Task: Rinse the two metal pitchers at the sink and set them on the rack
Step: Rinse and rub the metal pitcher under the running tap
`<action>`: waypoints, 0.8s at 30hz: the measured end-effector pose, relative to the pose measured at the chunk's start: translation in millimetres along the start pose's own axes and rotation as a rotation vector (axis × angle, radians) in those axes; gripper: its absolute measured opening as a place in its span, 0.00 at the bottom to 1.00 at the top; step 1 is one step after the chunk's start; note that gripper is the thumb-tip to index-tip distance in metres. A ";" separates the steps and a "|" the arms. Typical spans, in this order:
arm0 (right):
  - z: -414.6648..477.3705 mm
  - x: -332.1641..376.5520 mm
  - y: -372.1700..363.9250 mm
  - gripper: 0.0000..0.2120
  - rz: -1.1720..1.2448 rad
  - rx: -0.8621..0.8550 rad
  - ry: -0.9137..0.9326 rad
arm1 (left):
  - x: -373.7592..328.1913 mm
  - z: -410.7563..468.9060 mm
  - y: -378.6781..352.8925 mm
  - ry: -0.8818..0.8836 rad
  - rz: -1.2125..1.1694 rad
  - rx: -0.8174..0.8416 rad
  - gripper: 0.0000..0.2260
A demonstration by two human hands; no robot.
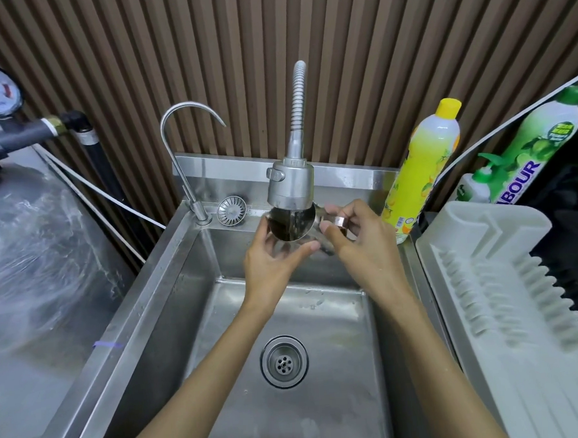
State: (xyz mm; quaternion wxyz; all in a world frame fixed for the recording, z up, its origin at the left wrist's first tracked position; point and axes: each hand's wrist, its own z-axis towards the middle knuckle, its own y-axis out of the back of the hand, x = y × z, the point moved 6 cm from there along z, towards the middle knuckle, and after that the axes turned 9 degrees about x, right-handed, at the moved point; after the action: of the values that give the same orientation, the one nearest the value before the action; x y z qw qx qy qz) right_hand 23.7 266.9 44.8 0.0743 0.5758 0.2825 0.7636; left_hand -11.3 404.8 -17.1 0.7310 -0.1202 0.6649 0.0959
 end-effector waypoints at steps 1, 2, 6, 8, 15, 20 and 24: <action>2.3 -6.5 -3.4 0.08 0.135 0.029 0.000 | -4.5 3.0 1.0 -0.037 -0.031 -0.015 0.30; 4.5 -14.3 -8.8 0.10 0.276 0.065 -0.003 | -8.9 6.0 3.1 -0.075 -0.033 -0.033 0.32; 10.0 -41.0 -38.8 0.10 0.846 0.213 -0.035 | -26.8 4.5 11.1 -0.234 0.174 -0.108 0.33; 9.2 -46.5 -50.8 0.10 1.016 0.251 -0.064 | -35.2 -3.5 13.9 -0.281 0.342 -0.159 0.35; 5.4 -42.6 -47.0 0.09 0.724 0.221 -0.161 | -38.7 -14.0 23.7 -0.153 0.547 -0.216 0.39; 8.3 -26.3 -17.5 0.14 0.338 0.125 -0.213 | -21.7 -9.0 22.4 0.060 0.475 -0.129 0.34; 11.9 -9.0 3.2 0.15 -0.050 0.012 -0.131 | -3.6 -4.8 13.0 0.153 0.214 -0.002 0.16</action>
State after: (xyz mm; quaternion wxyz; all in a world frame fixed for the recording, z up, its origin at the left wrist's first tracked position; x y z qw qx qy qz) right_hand 38.2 264.4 41.1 0.1082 0.6177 0.2962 0.7204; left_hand -20.1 415.8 -14.5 0.6635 -0.0564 0.7276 0.1646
